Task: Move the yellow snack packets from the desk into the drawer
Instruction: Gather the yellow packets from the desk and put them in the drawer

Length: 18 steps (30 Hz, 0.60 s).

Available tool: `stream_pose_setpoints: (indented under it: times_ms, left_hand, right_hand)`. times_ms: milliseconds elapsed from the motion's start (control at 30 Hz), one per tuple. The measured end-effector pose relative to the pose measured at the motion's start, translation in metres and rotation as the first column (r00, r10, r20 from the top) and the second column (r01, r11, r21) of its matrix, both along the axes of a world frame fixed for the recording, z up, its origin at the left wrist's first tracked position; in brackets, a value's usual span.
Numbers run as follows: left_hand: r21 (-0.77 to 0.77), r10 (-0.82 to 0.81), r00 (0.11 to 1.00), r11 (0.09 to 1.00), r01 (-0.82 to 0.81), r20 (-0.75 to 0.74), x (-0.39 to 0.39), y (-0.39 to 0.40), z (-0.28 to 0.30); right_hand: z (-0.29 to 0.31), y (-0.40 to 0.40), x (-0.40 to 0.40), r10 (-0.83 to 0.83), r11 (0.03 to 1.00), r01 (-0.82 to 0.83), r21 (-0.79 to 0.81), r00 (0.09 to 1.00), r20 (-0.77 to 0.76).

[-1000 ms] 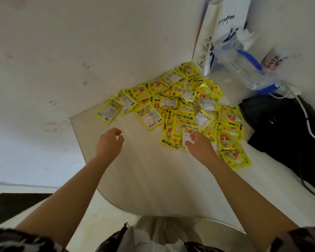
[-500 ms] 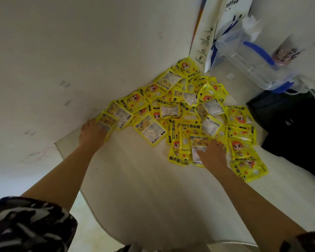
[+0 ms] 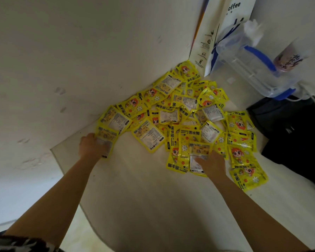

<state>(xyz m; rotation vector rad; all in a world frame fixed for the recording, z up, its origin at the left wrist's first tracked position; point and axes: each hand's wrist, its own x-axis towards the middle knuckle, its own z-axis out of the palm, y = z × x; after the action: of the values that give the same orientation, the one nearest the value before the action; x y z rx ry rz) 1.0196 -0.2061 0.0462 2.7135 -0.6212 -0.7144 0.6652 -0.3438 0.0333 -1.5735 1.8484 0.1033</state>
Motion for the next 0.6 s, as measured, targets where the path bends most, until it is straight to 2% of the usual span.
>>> stream_pose_setpoints:
  times_ms: [133,367,533,600]
  left_hand:
    - [-0.105,-0.021,0.999,0.994,0.017,-0.031,-0.005,0.001,0.005]
    - [-0.108,-0.388,0.921,0.914,0.39,0.045,0.011,-0.032,0.024]
    - [0.155,-0.647,0.751,0.762,0.629,0.132,0.03,-0.06,0.026]
    - [0.192,-0.705,0.684,0.709,0.679,0.187,0.032,-0.068,0.026]
  right_hand:
    - [0.022,0.003,0.003,-0.017,1.0,0.018,-0.021,0.998,0.067]
    - [0.03,-0.012,0.015,-0.065,0.995,0.078,-0.055,0.975,0.212]
    - [0.033,-0.022,0.036,-0.035,0.998,0.045,-0.048,0.981,0.19]
    - [0.03,-0.023,0.041,-0.053,0.997,0.062,-0.045,0.984,0.168]
